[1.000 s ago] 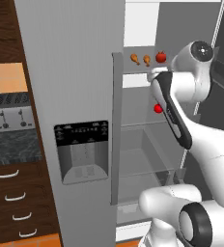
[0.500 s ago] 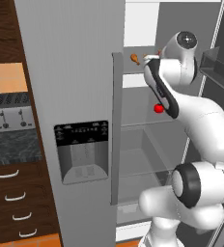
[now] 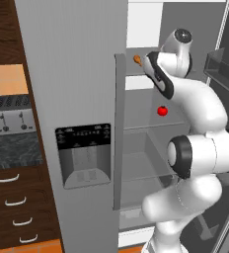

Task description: Place one tomato and one chicken drumstick in each tupperware on the nearby counter, to pack two identical lunches.

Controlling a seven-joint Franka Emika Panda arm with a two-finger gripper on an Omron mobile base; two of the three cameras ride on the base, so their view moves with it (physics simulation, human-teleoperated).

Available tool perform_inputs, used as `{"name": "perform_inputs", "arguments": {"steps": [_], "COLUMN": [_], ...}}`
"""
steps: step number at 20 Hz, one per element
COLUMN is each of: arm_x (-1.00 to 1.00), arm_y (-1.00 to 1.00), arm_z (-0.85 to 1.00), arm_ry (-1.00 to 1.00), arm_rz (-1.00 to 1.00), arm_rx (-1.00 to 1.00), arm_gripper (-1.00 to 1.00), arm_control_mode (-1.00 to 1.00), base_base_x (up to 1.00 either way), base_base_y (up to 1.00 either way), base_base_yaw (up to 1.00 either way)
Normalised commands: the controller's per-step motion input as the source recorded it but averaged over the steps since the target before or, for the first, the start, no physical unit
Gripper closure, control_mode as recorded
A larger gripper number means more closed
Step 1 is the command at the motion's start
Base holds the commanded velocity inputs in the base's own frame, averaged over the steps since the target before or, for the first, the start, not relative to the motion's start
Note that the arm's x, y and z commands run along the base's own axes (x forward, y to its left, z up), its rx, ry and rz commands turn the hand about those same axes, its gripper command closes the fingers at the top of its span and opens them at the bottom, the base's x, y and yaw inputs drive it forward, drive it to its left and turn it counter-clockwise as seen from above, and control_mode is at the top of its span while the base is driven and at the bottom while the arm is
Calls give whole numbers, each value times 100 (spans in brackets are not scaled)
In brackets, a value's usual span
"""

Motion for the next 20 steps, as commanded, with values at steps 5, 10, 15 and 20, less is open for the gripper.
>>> {"name": "perform_inputs", "arguments": {"steps": [5,10,15,20], "arm_x": [76,75,74,50], "arm_y": [-9,-10,-5,0], "arm_z": [-18,-17,-16,-42], "arm_ry": [8,5,3,5], "arm_rz": [7,6,5,1], "arm_rx": [0,0,0,0], "arm_gripper": [-100,-100,-100,100], "arm_control_mode": [-100,-100,-100,-100], "base_base_x": [0,0,0,0], "base_base_y": [0,0,0,0], "base_base_yaw": [0,0,0,0]}}
